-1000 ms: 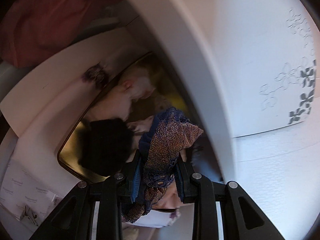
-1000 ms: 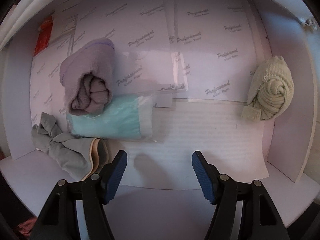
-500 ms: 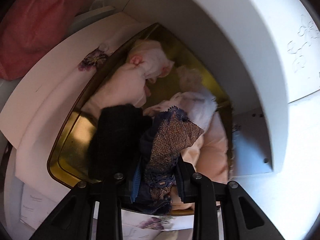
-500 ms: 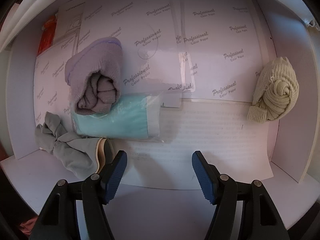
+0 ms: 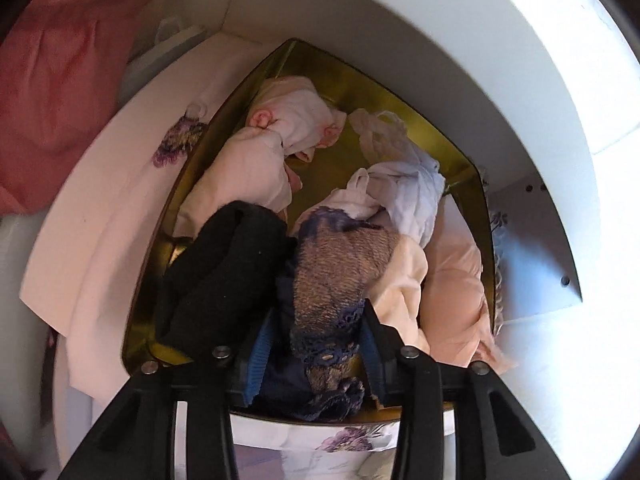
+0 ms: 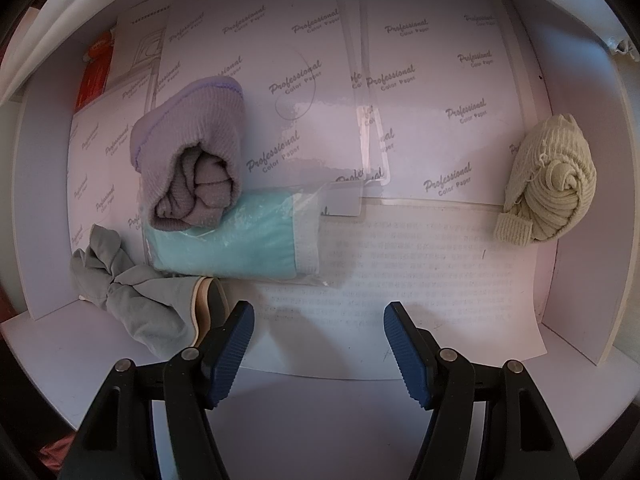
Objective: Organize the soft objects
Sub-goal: 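Carry the dark lace garment into the gold tray and open the left tool, then move the empty left tool back over the drawer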
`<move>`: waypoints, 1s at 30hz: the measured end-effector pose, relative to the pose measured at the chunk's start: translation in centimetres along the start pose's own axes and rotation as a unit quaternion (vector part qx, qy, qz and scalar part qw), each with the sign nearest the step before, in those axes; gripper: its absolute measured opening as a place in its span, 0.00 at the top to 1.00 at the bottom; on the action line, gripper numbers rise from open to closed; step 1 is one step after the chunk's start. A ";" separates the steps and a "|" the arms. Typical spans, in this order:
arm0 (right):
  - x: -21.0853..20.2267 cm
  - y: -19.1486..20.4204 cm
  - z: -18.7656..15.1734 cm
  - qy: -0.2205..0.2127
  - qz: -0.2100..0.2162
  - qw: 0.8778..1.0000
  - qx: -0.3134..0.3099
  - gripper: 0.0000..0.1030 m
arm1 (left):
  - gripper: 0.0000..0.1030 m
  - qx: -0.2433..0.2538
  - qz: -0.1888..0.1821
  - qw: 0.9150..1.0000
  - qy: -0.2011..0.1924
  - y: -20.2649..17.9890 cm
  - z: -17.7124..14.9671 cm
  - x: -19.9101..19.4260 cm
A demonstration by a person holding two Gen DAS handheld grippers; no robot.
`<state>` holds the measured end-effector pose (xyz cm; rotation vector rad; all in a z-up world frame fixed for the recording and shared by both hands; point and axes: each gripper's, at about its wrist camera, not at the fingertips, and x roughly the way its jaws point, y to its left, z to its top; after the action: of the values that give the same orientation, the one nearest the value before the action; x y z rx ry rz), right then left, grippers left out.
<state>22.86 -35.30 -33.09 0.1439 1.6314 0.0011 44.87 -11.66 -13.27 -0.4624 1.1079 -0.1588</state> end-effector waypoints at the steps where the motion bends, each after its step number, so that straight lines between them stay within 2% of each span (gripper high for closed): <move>1: -0.1 0.0 0.0 -0.001 -0.001 1.000 0.000 0.34 | 0.54 0.009 0.005 1.000 -0.002 -0.2 -0.1 -0.1; 3: 0.0 0.1 0.0 -0.001 -0.002 1.000 -0.001 0.34 | 0.50 0.024 0.009 1.000 -0.005 -0.5 -0.4 -0.6; 10: 0.0 0.3 -0.1 -0.002 -0.006 1.000 -0.003 0.34 | 0.50 0.057 0.025 0.998 -0.029 -0.5 -1.5 -2.8; 19: -0.1 0.5 -0.1 -0.006 -0.015 1.000 -0.008 0.34 | 0.50 0.107 0.049 0.990 -0.075 -0.2 -3.3 -6.3; 30: -0.4 1.1 -0.2 -0.016 -0.033 0.999 -0.020 0.33 | 0.50 0.136 0.054 0.984 -0.103 0.8 -6.3 -10.6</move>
<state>22.80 -34.22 -32.55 0.0601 1.6024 -0.0192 34.41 -8.99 -7.18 -0.1689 0.8885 -0.1610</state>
